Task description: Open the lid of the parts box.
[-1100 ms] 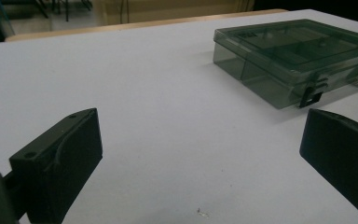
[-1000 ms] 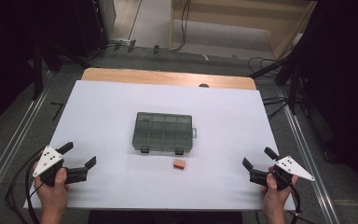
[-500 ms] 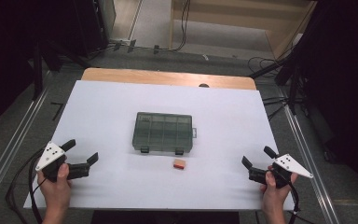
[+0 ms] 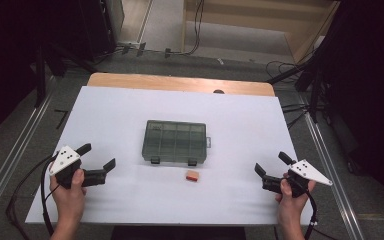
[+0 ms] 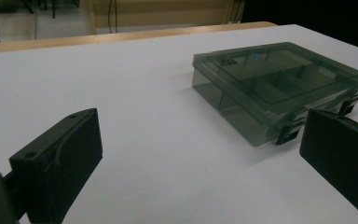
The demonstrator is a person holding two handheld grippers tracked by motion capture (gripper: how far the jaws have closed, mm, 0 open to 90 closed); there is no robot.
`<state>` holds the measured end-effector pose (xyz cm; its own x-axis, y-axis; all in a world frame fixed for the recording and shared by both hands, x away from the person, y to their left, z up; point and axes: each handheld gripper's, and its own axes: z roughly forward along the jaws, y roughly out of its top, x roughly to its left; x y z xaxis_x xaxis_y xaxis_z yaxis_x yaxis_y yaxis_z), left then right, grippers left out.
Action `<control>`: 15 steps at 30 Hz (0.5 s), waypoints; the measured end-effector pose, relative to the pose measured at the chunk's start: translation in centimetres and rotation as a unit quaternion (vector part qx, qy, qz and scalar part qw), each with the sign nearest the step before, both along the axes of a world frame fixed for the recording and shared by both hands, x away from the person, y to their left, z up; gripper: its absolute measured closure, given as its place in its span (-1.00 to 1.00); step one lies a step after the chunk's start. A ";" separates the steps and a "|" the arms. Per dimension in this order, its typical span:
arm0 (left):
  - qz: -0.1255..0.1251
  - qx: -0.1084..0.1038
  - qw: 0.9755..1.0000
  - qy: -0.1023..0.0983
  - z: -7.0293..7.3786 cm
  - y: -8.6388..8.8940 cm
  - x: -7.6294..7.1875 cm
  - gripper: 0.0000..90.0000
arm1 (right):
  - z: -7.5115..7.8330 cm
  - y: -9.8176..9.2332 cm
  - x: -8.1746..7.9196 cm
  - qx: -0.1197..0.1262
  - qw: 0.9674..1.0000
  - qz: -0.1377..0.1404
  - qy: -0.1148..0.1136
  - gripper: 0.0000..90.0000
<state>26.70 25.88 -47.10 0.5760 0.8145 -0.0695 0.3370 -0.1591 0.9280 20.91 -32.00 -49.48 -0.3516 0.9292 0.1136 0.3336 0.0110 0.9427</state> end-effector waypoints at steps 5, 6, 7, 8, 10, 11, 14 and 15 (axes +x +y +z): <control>-0.017 0.006 1.000 -0.004 0.3 -1.3 0.4 -1.00 | 1.0 1.1 0.1 -0.006 1.000 0.015 -0.004 -1.00; -0.016 0.005 1.000 -0.002 0.3 -1.5 0.6 -1.00 | 1.3 1.3 0.2 -0.004 1.000 0.019 -0.005 -1.00; -0.017 0.002 1.000 0.000 0.3 -1.7 0.8 -1.00 | 1.5 1.6 0.2 -0.002 1.000 0.021 -0.005 -1.00; -0.022 0.001 1.000 0.000 0.4 -1.9 0.9 -1.00 | 1.7 1.8 0.3 -0.002 1.000 0.024 -0.008 -1.00; -0.032 -0.001 0.999 0.002 0.5 -2.4 1.2 -1.00 | 2.1 2.3 0.6 -0.003 1.000 0.027 -0.008 -1.00; -0.036 0.000 0.999 0.000 0.5 -2.7 1.3 -1.00 | 2.2 2.6 0.8 -0.003 0.999 0.030 -0.011 -1.00; -0.037 -0.001 0.999 -0.002 0.7 -3.6 1.5 -1.00 | 2.5 3.5 1.2 -0.003 0.999 0.039 -0.013 -1.00; -0.037 -0.003 0.999 -0.001 0.7 -3.7 1.5 -1.00 | 2.6 3.9 1.4 -0.008 0.999 0.044 -0.014 -1.00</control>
<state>28.23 22.15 -46.42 0.6344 0.7696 -0.0726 0.3222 -0.1779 0.9298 22.28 -28.15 -46.91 -0.4351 0.8960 0.0887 0.3043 0.0535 0.9511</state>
